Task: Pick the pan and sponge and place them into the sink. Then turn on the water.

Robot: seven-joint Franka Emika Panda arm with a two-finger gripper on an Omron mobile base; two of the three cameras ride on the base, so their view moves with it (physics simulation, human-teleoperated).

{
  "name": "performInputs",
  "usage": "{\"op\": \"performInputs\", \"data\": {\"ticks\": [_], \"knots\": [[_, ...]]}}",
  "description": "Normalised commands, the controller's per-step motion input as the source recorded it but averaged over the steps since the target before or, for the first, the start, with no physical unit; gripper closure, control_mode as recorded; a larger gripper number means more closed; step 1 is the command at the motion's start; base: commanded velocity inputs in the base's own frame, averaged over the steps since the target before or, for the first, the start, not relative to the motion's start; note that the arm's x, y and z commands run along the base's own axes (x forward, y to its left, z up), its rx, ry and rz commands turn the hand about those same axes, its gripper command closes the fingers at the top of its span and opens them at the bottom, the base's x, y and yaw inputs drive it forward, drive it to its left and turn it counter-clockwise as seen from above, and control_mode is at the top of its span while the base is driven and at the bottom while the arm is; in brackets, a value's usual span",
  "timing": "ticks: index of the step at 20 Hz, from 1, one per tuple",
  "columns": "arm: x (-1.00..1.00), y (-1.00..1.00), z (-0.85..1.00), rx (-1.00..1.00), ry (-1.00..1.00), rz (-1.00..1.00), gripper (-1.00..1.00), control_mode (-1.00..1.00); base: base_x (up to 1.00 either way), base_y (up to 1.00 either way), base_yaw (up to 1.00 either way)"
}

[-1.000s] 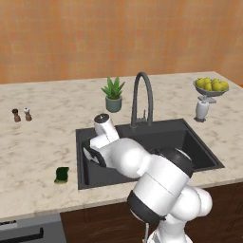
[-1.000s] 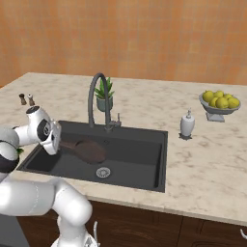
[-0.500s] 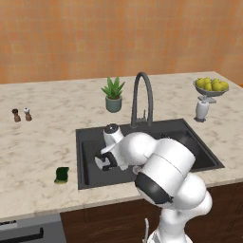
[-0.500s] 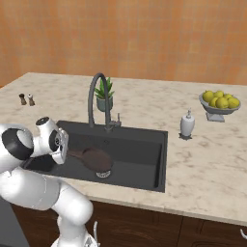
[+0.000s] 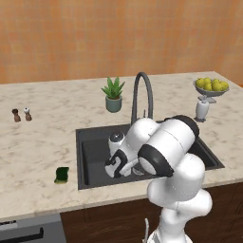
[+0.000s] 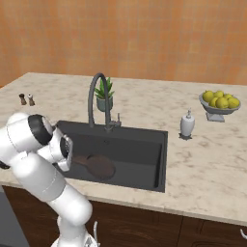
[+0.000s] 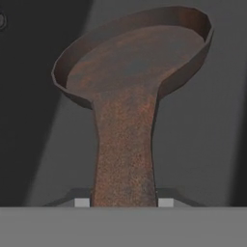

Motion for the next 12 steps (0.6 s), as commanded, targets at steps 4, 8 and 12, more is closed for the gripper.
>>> {"op": "performInputs", "data": {"ticks": [4,8,12], "knots": [[0.02,0.0,-0.31,0.0,0.0,0.0,1.0,-1.0,0.0,0.0,0.0],[0.0,0.07,-0.02,0.06,-0.05,0.0,-1.0,-1.0,0.0,0.0,0.0],[0.0,0.1,0.01,0.01,-0.12,0.0,-1.0,-1.0,0.0,0.0,0.0]]}}
